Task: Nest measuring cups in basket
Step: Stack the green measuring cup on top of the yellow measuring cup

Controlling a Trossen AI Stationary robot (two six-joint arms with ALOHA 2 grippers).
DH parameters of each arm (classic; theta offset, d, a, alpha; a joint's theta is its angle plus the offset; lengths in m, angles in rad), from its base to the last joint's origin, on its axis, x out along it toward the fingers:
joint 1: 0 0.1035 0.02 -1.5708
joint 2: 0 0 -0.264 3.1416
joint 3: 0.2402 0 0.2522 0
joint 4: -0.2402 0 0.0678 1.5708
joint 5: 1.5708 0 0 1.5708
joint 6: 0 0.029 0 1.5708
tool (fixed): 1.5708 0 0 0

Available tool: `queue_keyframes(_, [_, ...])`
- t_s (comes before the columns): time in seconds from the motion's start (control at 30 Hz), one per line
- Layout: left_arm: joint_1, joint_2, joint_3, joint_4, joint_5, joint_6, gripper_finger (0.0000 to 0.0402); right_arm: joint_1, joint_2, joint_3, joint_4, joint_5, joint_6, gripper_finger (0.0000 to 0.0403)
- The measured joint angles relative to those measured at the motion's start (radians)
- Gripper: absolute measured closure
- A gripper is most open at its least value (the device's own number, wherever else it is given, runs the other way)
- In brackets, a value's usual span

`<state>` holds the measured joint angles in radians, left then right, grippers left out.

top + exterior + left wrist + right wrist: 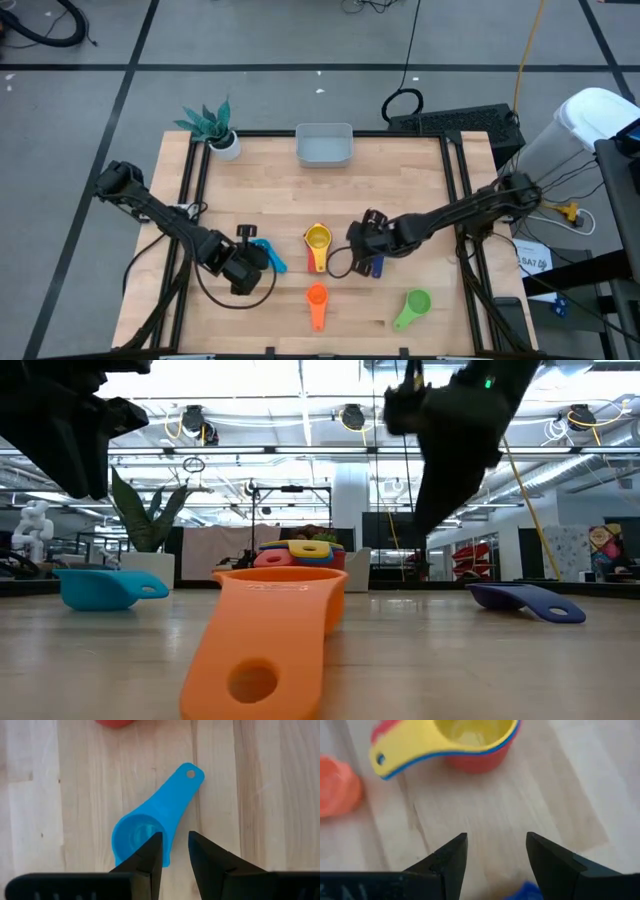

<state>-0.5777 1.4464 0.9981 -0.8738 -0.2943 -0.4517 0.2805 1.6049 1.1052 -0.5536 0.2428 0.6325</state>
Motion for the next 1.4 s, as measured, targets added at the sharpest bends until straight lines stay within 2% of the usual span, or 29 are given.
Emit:
queue_keyframes(0.1, [0.0,0.0,0.0,0.0,-0.004,-0.002,0.0305,0.042,-0.064,0.0,-0.084,-0.004,0.053,0.0209])
queue_keyframes(0.23, [0.0,0.0,0.0,0.001,-0.022,-0.002,0.0305,0.161,-0.118,0.0,-0.155,-0.032,0.073,0.0209])
queue_keyframes(0.4, [0.0,0.0,0.0,0.008,-0.042,0.0,0.0305,0.313,-0.121,0.0,-0.252,-0.062,0.198,0.0209])
queue_keyframes(0.6, [0.0,0.0,0.0,0.009,-0.045,-0.002,0.0305,0.424,-0.101,0.0,-0.39,-0.095,0.369,0.0209])
queue_keyframes(1.03, [0.0,0.0,0.0,0.012,-0.045,-0.021,0.0305,0.543,-0.102,-0.002,-0.479,-0.114,0.519,0.0209])
queue_keyframes(1.4, [-0.001,0.0,0.0,0.011,-0.045,-0.033,0.0305,0.56,-0.102,-0.166,-0.304,-0.164,0.591,0.0209])
